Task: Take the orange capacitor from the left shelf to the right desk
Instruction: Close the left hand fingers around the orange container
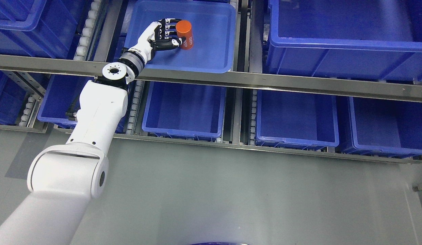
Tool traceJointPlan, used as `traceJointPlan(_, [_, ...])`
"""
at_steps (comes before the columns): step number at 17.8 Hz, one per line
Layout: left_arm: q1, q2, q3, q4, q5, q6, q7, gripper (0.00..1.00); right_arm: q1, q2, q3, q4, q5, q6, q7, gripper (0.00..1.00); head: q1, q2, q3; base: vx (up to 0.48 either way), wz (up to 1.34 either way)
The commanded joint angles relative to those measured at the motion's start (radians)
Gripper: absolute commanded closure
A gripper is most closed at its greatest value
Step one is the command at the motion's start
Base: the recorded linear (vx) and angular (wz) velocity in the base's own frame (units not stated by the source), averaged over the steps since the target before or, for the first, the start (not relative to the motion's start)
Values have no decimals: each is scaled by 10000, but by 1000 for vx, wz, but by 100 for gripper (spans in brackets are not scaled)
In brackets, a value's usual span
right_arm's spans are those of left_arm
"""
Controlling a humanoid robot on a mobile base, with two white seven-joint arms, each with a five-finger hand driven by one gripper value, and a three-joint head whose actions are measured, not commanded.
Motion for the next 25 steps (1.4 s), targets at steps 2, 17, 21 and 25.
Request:
traceJointPlan(2, [-155,171,-465,158,140,-19,-24,42,199,-175,-123,-175,46,-6,-8,0,0,0,0,0,0])
traceJointPlan(17, [-417,171,-1588,235,-305,12,6,66,199,-175,-123,-175,46,-6,-8,0,0,0,0,0,0])
traceJointPlan(21, [-401,171,-1144,250,-290,-247,313,86,199,-175,-123,-175,46,-6,-8,0,0,0,0,0,0])
traceJointPlan(25, [-325,171,722,-253,-198,-1074,329,90,199,-175,-123,-175,46,-6,-8,0,0,0,0,0,0])
